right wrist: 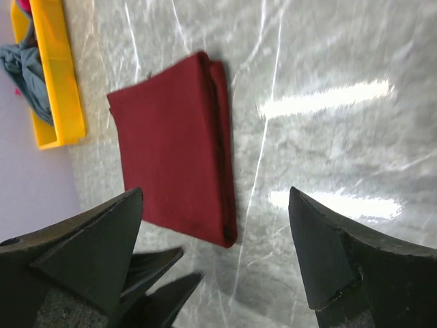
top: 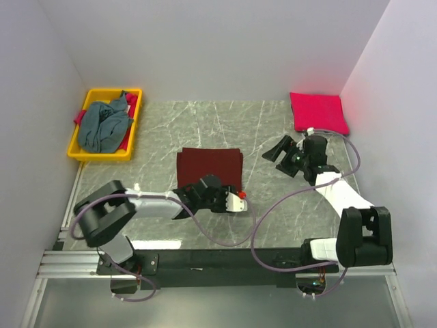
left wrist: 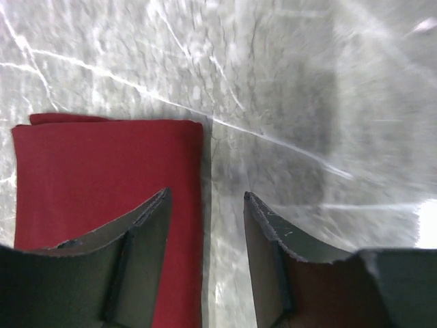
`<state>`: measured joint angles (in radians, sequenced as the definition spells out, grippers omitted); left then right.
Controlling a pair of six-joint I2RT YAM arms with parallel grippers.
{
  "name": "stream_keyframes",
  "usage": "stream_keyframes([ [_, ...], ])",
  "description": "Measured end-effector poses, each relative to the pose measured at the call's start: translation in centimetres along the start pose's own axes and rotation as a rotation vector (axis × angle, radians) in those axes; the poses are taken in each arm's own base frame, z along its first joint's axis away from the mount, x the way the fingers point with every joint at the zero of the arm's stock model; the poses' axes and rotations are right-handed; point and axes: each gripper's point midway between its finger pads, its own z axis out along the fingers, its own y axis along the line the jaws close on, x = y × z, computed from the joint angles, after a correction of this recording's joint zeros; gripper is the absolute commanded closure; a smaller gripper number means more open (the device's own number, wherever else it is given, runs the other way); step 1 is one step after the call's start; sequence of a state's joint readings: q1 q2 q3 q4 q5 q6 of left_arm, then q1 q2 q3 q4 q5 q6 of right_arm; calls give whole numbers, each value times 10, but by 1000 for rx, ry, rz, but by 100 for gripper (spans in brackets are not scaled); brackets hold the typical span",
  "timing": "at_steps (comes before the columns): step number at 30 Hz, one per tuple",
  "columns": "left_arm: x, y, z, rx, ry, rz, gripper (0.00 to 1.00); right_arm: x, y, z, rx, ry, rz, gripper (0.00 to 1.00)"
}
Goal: Fold and stack the t-shirts
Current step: Neatly place the folded tshirt to the corner
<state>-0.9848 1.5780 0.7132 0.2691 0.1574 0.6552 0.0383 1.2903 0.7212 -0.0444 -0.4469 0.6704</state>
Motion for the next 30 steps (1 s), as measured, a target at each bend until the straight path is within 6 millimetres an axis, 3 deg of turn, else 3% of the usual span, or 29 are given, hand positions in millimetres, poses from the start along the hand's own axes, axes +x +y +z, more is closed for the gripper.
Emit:
stream_keyframes([
  [6, 19, -2, 24, -16, 58, 53, 55, 14, -5, 14, -24, 57, 84, 10],
  [13, 21, 10, 41, -43, 67, 27, 83, 23, -10, 34, -54, 115, 158, 20],
  [17, 18, 33, 43, -61, 49, -80, 99, 35, -20, 48, -46, 174, 232, 22],
  [22, 16, 46, 38, -40, 0, -167, 99, 43, -21, 60, -56, 206, 302, 24],
  [28, -4, 55, 25, -28, -74, -220, 99, 49, -4, 75, -108, 215, 351, 23],
  [30, -6, 57, 24, -22, -81, -238, 99, 54, 2, 80, -121, 217, 371, 27],
])
